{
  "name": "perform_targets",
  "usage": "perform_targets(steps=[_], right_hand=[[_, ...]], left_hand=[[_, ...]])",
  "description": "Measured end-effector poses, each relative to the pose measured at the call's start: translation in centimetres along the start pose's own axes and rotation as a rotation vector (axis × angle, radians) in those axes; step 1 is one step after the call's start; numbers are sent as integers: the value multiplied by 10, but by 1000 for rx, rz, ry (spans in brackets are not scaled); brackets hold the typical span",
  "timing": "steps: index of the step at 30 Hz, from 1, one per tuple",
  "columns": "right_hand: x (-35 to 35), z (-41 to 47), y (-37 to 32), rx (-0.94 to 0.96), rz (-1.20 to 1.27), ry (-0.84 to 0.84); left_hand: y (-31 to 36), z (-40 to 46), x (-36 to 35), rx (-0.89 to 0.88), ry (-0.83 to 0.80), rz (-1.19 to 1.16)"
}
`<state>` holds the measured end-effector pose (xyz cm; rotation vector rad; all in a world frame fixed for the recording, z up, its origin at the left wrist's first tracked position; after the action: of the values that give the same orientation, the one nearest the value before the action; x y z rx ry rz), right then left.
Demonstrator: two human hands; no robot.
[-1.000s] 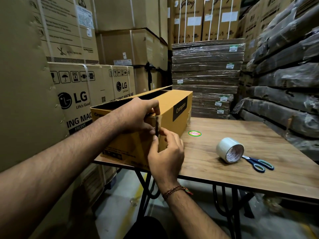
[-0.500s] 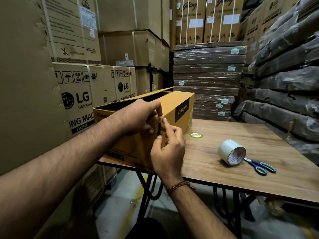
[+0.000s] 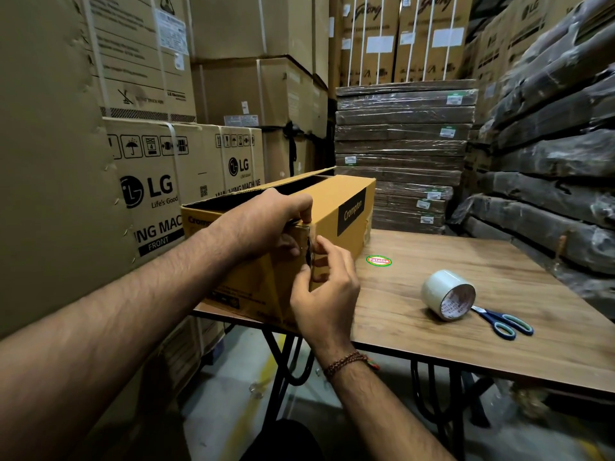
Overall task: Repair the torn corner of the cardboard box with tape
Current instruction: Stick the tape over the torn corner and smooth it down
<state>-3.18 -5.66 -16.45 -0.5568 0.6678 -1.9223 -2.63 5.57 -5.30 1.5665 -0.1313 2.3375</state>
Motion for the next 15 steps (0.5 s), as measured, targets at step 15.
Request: perform_targets(steps=[15], right_hand=[[-6,-26,1,-7,-56,144]], left_hand=[[-3,2,-1,15,-8,-14]])
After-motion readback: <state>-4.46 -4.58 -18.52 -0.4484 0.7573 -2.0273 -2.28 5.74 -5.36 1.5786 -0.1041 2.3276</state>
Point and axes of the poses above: each hand's wrist, its own z-axis towards the middle knuckle, its own x-axis out of the back of the hand, y = z × x, the point moved 9 cm from there along z, towards the middle knuckle, and after that the axes turned 5 degrees about -z, right-handed, at the moved point
